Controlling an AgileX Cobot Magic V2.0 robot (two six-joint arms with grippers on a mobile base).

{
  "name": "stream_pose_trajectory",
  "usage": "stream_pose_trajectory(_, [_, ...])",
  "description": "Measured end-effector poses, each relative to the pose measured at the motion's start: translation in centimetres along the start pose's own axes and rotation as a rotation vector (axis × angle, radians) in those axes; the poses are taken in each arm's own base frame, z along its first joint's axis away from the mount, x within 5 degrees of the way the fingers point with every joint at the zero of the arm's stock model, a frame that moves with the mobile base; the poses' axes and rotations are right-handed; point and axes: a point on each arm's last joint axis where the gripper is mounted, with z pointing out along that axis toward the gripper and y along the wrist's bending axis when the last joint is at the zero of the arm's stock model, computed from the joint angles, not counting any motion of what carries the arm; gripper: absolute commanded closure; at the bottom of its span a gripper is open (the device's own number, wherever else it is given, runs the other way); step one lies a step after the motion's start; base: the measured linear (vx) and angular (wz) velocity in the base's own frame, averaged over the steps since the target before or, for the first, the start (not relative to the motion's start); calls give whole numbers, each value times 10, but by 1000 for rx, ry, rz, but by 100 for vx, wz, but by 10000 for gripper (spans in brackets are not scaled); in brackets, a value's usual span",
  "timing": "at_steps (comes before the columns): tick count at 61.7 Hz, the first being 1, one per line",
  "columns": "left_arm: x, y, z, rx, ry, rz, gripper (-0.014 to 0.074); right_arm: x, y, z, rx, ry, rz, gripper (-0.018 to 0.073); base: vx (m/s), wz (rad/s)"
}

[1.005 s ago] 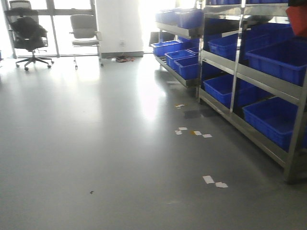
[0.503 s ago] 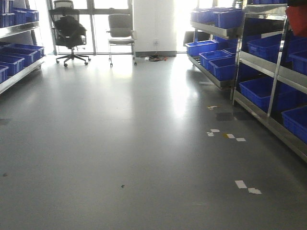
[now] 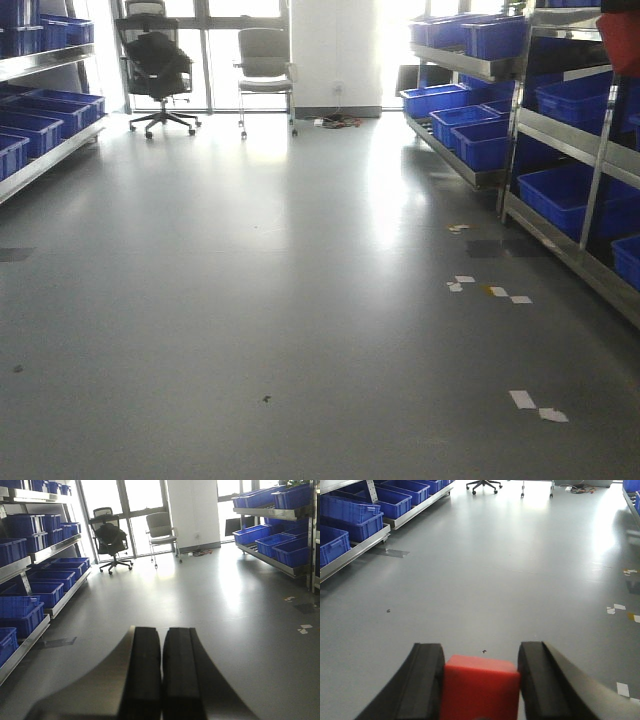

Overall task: Pick red cube and place on left shelf
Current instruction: 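Drive the base across the room toward the shelf of blue crates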

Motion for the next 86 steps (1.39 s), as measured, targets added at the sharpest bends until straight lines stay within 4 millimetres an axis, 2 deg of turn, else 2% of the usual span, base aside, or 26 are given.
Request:
stream_pose_trajectory(40, [0, 0, 0, 0, 0, 0, 491, 0, 0, 0, 0, 0, 0, 501, 21, 3])
stream_pose_trajectory(86, [0, 0, 0, 0, 0, 0, 491, 0, 0, 0, 0, 0, 0, 501, 38, 1])
